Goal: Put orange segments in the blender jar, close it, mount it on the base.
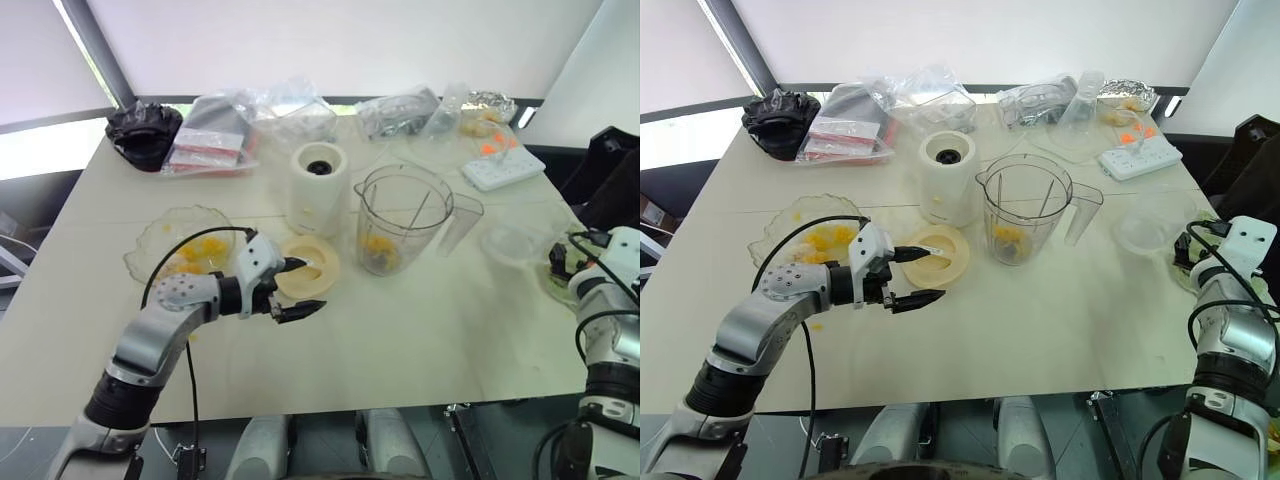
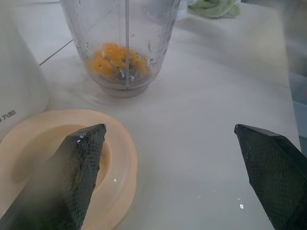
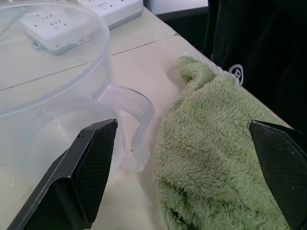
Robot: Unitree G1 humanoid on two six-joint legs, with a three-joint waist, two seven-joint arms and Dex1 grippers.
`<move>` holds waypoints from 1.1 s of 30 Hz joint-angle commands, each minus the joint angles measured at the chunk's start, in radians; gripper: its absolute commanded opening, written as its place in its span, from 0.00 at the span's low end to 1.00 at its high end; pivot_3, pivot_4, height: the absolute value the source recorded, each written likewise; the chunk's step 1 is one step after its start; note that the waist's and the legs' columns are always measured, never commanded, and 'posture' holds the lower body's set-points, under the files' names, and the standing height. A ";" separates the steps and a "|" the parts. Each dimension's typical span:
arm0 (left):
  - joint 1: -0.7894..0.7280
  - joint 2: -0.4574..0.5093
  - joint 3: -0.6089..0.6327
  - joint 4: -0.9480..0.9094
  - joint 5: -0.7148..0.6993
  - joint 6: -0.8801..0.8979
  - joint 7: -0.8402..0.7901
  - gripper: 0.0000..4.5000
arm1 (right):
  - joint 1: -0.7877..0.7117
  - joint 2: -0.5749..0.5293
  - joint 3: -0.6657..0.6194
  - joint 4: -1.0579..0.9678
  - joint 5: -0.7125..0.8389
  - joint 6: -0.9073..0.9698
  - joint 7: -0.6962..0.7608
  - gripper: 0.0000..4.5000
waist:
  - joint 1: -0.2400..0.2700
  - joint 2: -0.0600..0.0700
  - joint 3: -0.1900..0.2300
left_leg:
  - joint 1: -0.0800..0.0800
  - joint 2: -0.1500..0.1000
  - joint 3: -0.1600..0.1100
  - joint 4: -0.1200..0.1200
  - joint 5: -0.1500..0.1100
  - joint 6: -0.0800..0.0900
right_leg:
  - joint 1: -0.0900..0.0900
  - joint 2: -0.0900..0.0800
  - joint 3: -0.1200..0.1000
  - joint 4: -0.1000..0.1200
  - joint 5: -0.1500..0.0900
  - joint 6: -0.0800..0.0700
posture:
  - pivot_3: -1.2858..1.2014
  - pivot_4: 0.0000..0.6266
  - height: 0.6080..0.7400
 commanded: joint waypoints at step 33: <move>-0.028 0.011 -0.035 -0.023 0.014 -0.056 0.022 1.00 | -0.185 -0.027 0.018 0.312 -0.068 -0.221 0.000 0.45 | -0.004 0.000 0.000 | 0.000 0.000 0.000 -0.001 0.000 0.000 | 0.000 0.000 0.000 0.000 0.000 0.000 | 0.52 0.24 1.00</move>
